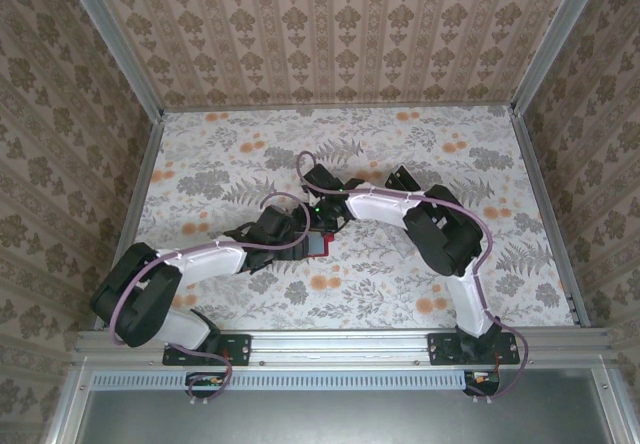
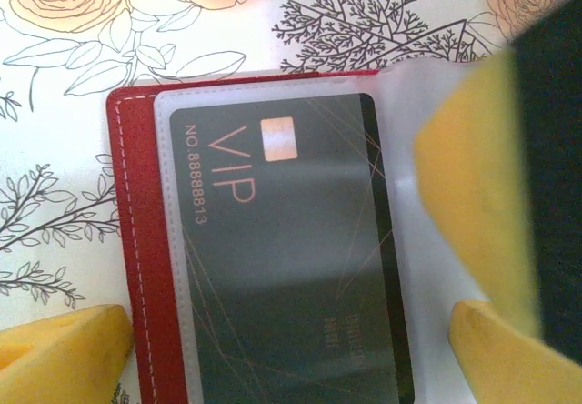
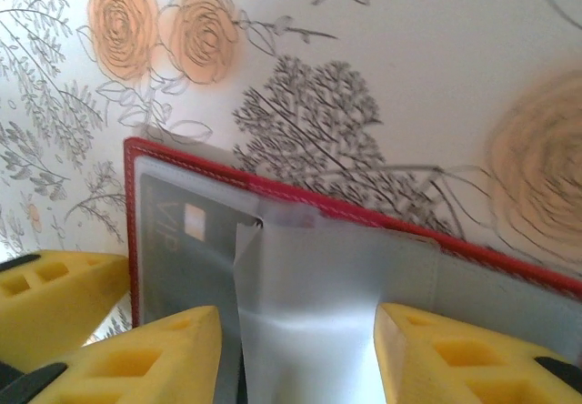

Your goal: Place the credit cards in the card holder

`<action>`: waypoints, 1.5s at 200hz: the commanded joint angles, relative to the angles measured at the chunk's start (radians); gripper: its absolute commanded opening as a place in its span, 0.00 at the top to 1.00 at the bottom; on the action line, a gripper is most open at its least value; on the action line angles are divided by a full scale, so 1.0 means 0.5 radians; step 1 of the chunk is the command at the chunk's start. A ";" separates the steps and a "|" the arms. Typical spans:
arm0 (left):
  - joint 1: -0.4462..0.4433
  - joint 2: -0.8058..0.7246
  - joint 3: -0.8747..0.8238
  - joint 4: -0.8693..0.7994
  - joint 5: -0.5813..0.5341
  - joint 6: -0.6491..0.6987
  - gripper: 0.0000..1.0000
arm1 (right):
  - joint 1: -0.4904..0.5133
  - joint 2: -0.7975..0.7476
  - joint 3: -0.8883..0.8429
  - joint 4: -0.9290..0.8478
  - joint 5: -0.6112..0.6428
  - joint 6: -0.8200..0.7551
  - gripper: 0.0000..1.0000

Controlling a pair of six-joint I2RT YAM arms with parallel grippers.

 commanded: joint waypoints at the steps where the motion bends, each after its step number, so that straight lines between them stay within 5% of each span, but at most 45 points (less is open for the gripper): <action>1: 0.000 0.052 -0.064 0.035 -0.044 -0.058 0.00 | -0.006 -0.200 -0.099 0.038 0.166 0.115 0.50; 220: 0.000 0.108 -0.091 0.077 -0.043 -0.075 0.00 | -0.006 -0.190 -0.282 0.028 0.293 0.226 0.49; 300: 0.000 0.103 -0.093 0.080 -0.040 -0.077 0.00 | -0.011 -0.129 -0.274 0.218 0.124 0.252 0.49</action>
